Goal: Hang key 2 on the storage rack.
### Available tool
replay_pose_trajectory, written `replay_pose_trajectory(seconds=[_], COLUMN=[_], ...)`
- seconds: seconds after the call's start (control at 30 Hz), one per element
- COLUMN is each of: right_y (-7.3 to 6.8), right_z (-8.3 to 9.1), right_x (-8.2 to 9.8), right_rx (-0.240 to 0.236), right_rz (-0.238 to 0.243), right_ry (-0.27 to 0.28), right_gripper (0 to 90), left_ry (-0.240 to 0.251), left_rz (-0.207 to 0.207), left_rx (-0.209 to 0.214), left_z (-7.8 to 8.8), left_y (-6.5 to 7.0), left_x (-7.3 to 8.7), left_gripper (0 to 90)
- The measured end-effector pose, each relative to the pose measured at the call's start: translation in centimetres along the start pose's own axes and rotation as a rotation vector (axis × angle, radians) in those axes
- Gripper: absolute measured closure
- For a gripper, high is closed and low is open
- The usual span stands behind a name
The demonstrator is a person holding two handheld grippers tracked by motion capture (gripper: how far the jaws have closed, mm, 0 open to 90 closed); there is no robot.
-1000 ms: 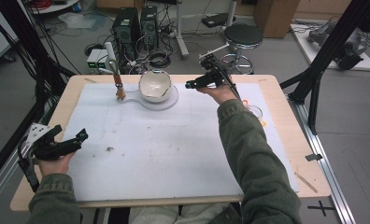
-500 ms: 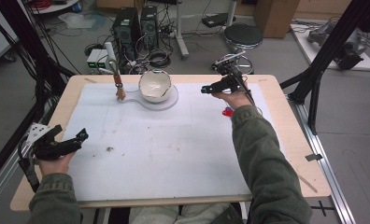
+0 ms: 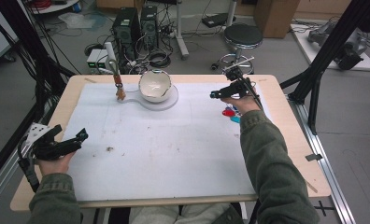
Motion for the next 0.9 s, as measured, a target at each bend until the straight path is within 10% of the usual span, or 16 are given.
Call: replay_pose_trajectory(seconds=[0.9], right_y=[4.9], right_z=[-0.9], right_x=[5.0], right_rx=[0.051], right_rz=[-0.086], right_ry=[-0.058], right_gripper=[0.9], left_ry=[-0.006], left_rz=[-0.009], left_rx=[-0.002], left_z=[-0.1], left_y=[0.0], left_x=[0.1], left_gripper=[1.7])
Point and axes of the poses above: each handheld gripper's, and its own axes: z roughly backward along the jaws, x roughly out of its underside, y roughly to its right, the point moved 6 cm from there along -z, roughly forward along the jaws, and after that the axes turned 6 degrees about y, right-handed, at the moved point
